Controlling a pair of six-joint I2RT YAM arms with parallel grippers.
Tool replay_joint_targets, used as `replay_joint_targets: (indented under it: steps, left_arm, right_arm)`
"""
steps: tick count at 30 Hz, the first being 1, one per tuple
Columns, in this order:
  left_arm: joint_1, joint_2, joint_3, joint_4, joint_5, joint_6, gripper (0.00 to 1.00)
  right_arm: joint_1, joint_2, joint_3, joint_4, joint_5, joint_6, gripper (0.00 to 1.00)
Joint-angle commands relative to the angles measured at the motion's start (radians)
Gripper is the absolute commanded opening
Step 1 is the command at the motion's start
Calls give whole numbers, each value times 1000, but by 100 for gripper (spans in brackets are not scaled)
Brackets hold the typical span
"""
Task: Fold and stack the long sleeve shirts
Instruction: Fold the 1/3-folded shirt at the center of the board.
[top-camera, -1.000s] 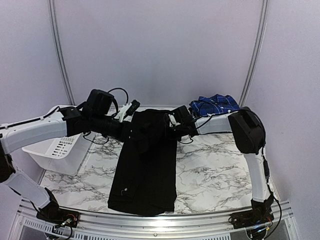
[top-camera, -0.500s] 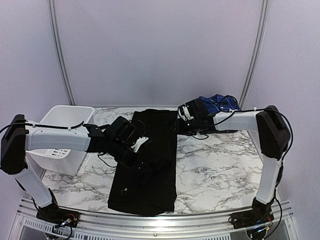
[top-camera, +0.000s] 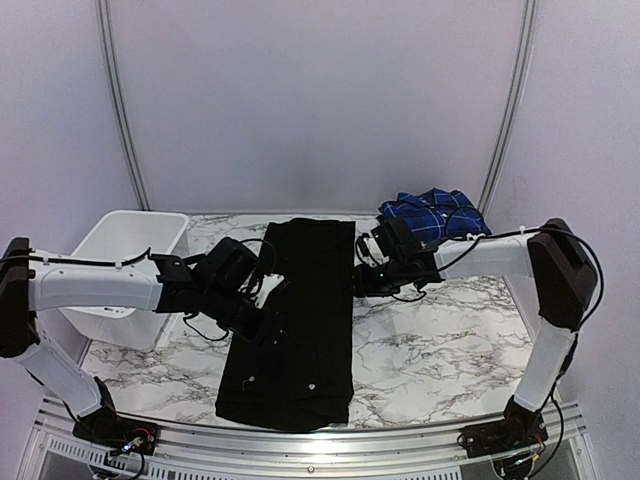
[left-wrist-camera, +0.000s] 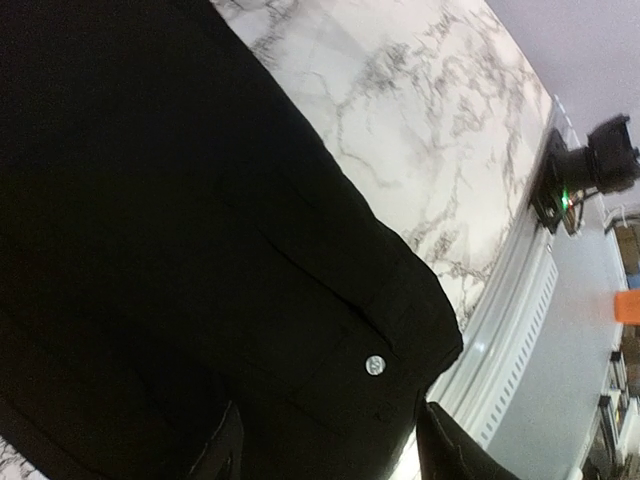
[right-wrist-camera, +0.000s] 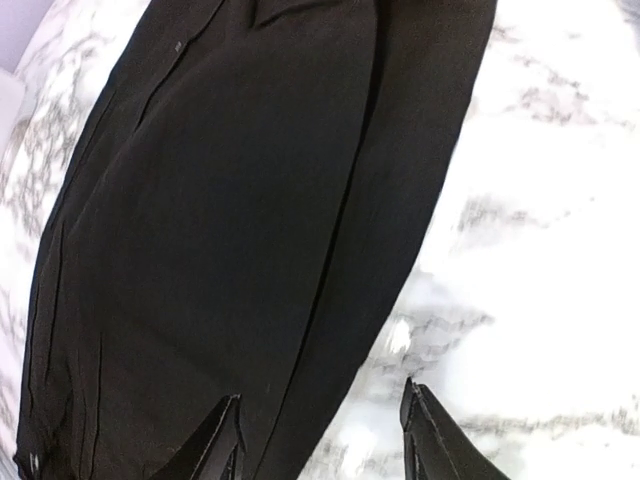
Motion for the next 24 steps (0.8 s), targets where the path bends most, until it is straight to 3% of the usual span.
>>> replay_joint_targets:
  steps: [1,6,11,17,24]
  left_arm:
    - [16,-68,-24,-22,-256,-92,61]
    - [86,-53,-35,-55,-446,-192,50]
    - [159,-32,-77,-67,-528,-270,44]
    - [170,-53,-158,-63,-528,-295,42]
    - [153,-113,-259,-39,-488,-331,42]
  right_arm:
    - [44,-90,-59,12,1,-4,49]
    - [53,-71,-26,60,8,7,46]
    - [50,111,154,72,-5,-8,35]
    - [18,313,369,72,14,-14,25]
    - [-50,503,570,13,38,-19,24]
